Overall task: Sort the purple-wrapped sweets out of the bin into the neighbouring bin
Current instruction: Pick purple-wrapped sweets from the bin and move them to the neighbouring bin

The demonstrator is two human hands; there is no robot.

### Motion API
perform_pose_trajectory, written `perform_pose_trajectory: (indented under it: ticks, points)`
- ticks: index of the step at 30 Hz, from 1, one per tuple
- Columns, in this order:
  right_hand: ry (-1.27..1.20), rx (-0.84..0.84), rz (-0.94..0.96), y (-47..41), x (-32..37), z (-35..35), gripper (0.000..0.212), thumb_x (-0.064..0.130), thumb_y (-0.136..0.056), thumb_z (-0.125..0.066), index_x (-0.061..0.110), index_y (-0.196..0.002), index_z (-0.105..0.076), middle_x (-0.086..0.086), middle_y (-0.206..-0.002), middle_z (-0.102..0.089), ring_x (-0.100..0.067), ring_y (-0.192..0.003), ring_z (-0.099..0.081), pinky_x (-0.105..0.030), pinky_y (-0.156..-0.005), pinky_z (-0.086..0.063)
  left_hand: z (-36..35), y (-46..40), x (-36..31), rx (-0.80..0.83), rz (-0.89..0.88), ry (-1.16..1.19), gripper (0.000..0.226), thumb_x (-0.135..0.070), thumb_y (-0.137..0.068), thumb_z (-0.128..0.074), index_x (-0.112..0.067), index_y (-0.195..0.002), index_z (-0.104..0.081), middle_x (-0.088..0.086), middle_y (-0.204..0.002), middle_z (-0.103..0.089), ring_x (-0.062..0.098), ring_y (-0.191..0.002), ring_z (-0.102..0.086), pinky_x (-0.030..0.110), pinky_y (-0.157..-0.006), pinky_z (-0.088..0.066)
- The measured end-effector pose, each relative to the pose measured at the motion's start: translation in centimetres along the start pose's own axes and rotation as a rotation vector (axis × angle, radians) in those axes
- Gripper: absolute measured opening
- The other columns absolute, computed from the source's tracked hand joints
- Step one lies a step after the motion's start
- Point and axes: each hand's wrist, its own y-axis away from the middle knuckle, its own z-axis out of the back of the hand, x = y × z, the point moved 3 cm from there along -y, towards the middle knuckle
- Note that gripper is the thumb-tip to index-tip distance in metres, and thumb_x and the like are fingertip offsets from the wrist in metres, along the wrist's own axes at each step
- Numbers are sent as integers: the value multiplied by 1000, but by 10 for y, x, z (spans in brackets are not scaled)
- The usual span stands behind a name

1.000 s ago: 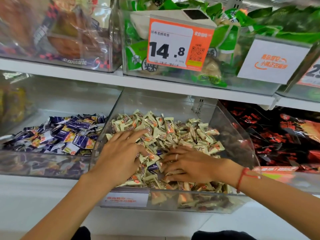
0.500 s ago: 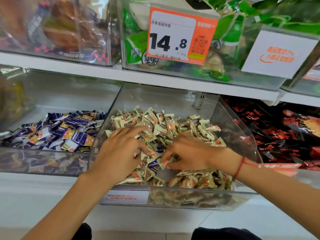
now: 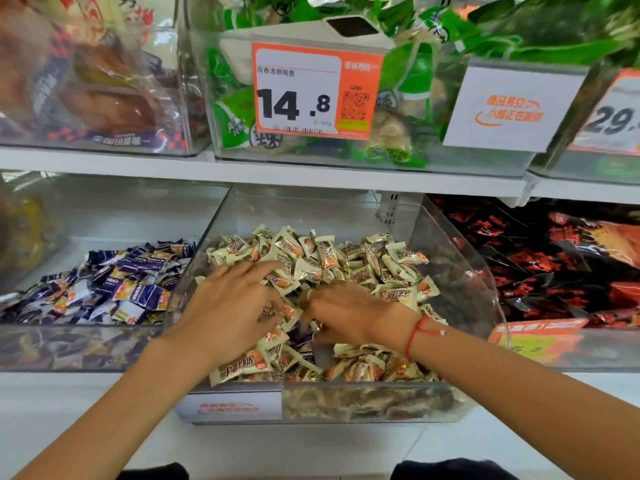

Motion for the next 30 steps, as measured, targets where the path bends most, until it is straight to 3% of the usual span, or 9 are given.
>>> perform_pose_trajectory:
  ticks: [4, 8, 10, 13, 16, 18, 24, 28, 30]
  points:
    - [-149, 27, -35, 15, -10, 0, 26, 34, -94, -57, 18, -113, -67, -1, -106, -57, -20, -104, -52, -37, -83, -47, 8, 0, 1, -42, 9, 44, 37, -63, -90, -39, -44, -109, -65, -23, -152, -23, 6, -138, -26, 35, -113, -18]
    - [-746, -164, -149, 30, -15, 5, 23, 26, -97, -54, 9, -103, -69, 3, -93, -67, -15, -84, -62, -34, -77, -51, 10, 1, -12, -245, 9, 190, 56, -72, -85, -29, -41, -119, -61, -19, -137, -48, 5, -126, -43, 32, -105, -31]
    - [-1070, -252, -168, 37, -10, 14, 19, 18, -97, -52, 10, -102, -69, 17, -78, -68, -2, -70, -60, -17, -69, -47, 4, 1, -17, -272, 13, 361, 49, -68, -85, -38, -42, -121, -58, -13, -120, -63, 8, -108, -59, 31, -96, -46]
    - [-1272, -305, -171, 37, -3, 20, 19, 23, -95, -55, 18, -104, -71, 14, -90, -72, -4, -82, -66, -22, -83, -52, -4, 3, -17, -345, 48, 658, 29, -59, -83, -51, -45, -106, -64, -15, -85, -71, 10, -76, -68, 38, -71, -58]
    - [-1185, -294, -234, 30, -2, 10, 23, 22, -90, -63, 12, -110, -70, 2, -107, -72, -8, -97, -67, -28, -94, -51, -4, 8, -11, -467, 113, 908, 15, -41, -83, -60, -35, -93, -68, -27, -85, -69, -7, -81, -65, 14, -76, -53]
    - [-895, -200, -222, 24, 0, 1, 23, 19, -88, -68, 17, -110, -70, 5, -114, -69, -7, -104, -63, -32, -98, -47, -2, 11, -9, -505, 143, 996, 12, -35, -87, -54, -29, -93, -63, -29, -85, -68, -11, -76, -63, 7, -68, -48]
    - [-268, 163, -111, 9, 7, -7, 48, 20, -83, -64, 36, -128, -56, -1, -136, -56, -23, -123, -51, -43, -108, -33, -7, 10, -8, -381, 178, 1113, 15, -28, -98, -38, -20, -98, -51, -8, -89, -67, 7, -67, -66, 34, -66, -55]
    - [-342, 239, -137, 17, 5, -6, 29, 43, -92, -53, 33, -117, -63, 5, -135, -56, -18, -122, -50, -44, -113, -23, -9, 11, -7, -366, 178, 1117, 16, -29, -100, -38, -24, -92, -51, -5, -80, -60, 15, -62, -58, 57, -67, -50]
    - [-400, 155, -184, 21, 1, -4, 31, 54, -92, -50, 29, -95, -69, 11, -108, -66, -11, -99, -58, -42, -112, -27, -9, 12, -7, -357, 174, 1107, 17, -29, -100, -38, -24, -90, -51, -6, -79, -60, 15, -62, -57, 58, -66, -49]
